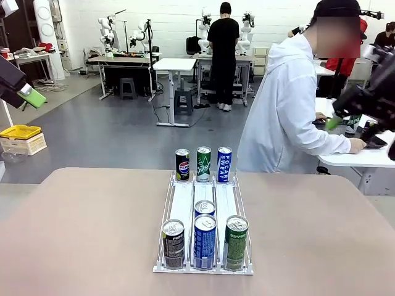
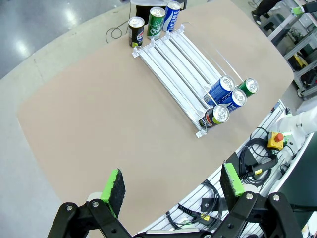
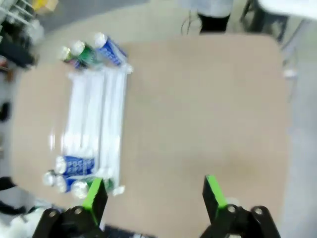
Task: Retrieve and hand over the desired beverage to the person.
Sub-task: Place the picked can on the Handle tray extended by the person.
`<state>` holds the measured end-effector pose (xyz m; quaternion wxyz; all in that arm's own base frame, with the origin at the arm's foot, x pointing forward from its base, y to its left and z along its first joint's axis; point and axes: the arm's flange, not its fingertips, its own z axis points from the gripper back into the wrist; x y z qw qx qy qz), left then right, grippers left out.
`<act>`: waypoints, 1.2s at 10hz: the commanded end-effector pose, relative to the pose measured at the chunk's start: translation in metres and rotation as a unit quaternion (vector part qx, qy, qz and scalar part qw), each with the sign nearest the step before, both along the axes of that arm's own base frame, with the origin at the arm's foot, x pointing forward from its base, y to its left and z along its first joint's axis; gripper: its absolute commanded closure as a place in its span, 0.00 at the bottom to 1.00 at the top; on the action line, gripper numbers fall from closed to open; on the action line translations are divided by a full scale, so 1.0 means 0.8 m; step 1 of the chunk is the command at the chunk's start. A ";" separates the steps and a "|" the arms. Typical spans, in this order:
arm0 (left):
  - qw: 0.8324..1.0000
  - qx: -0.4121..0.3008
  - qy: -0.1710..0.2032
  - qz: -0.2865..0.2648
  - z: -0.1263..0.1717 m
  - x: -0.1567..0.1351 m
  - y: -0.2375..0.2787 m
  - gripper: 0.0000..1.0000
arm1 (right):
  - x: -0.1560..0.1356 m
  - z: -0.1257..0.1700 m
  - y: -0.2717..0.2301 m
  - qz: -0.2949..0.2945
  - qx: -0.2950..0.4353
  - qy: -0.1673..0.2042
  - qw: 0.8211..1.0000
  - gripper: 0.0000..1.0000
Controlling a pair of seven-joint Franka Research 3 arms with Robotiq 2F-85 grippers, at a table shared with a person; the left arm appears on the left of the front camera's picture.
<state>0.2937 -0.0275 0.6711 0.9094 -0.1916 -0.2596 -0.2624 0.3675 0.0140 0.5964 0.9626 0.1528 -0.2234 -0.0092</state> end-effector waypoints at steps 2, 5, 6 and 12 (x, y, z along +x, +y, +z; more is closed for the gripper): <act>1.000 -0.006 -0.003 0.001 0.000 0.001 -0.003 0.00 | -0.029 -0.031 -0.068 0.072 0.027 -0.045 0.996 0.00; 1.000 -0.006 -0.003 0.001 0.000 0.001 -0.003 0.00 | -0.015 0.000 -0.129 0.165 0.069 -0.013 0.984 0.00; 1.000 -0.006 -0.003 0.001 0.000 0.001 -0.003 0.00 | -0.012 0.008 -0.142 0.169 0.070 -0.021 0.983 0.00; 1.000 -0.006 -0.003 0.001 0.000 0.001 -0.003 0.00 | -0.031 0.054 -0.141 0.194 0.033 -0.053 0.979 0.00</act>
